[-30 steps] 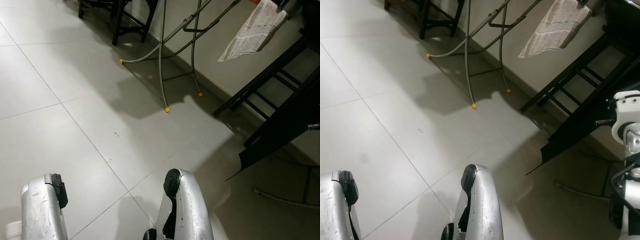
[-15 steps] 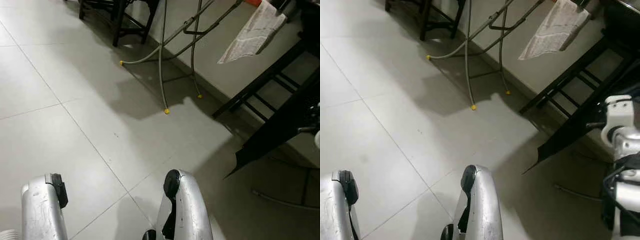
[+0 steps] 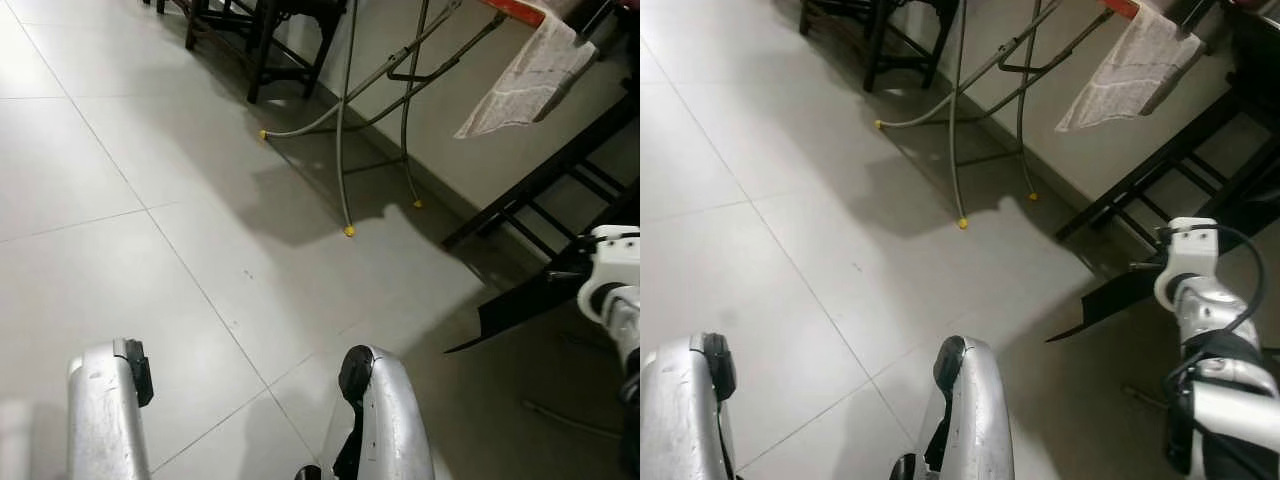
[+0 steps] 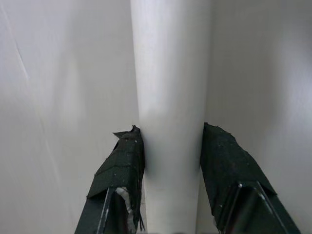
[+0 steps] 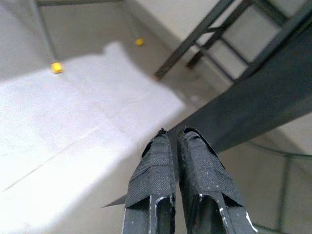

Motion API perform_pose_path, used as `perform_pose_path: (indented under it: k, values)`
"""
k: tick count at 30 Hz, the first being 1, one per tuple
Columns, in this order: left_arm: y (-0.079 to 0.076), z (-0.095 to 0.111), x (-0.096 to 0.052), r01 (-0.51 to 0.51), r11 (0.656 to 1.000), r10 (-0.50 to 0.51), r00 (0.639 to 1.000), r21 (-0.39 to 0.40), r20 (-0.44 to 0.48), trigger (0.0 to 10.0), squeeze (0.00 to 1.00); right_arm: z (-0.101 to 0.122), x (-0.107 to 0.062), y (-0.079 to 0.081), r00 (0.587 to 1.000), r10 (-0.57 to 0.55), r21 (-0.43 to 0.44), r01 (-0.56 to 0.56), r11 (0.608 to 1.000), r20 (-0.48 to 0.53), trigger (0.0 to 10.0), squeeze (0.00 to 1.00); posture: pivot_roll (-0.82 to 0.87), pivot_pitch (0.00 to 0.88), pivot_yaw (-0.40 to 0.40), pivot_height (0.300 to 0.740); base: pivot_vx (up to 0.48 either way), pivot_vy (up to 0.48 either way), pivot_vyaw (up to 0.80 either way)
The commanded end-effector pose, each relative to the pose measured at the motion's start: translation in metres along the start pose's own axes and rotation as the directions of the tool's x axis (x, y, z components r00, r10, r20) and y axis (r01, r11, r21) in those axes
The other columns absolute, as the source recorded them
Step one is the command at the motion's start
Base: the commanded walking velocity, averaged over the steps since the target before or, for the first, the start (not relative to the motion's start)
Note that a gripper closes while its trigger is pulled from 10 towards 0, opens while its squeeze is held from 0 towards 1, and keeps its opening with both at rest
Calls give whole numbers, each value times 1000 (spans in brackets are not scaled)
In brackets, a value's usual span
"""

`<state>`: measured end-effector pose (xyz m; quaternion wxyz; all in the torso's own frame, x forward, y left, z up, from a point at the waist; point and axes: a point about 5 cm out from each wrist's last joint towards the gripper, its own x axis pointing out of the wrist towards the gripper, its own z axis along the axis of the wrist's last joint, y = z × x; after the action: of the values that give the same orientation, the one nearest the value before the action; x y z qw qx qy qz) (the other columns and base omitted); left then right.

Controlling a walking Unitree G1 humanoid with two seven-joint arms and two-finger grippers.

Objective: Building children table

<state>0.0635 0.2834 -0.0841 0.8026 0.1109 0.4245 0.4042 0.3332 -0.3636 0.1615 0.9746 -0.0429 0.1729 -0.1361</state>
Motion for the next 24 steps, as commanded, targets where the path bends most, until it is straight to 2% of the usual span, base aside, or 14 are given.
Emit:
perform_pose_path:
  k: [1,4,5,9,18,23,24]
  values:
    - [-23,4,-8,61,998,-61,998,-6,9,0,0,-10,-2,-4,1000,-24,17,24,1000,-1,10000,0,-141,115,-331,300,0,0,0]
    - [-21,5,-7,57,998,-57,998,-4,13,0,0,-11,-2,-2,1000,-20,17,20,1000,0,10000,0,-141,115,-331,300,0,0,0]
    - [-11,12,0,31,999,-32,998,8,46,0,0,-19,-1,6,1000,-1,37,1,999,1,10000,0,-100,120,-302,300,0,0,0]
    - [-3,17,4,17,999,-19,998,27,68,0,0,-27,0,13,1000,15,65,-15,998,0,10000,0,-79,123,-287,300,0,0,0]
    - [10,24,12,-16,999,12,995,47,99,0,0,-39,-1,19,1000,14,91,-13,996,-4,10000,0,-50,123,-274,300,0,0,0]
    - [15,44,17,-43,999,37,984,32,175,0,0,-42,0,30,1000,29,109,-30,994,6,10000,0,-17,125,-261,300,0,0,0]
    - [14,67,18,-44,998,32,959,37,283,0,0,-41,0,35,999,44,124,-47,991,27,10000,0,0,124,-255,300,0,0,0]
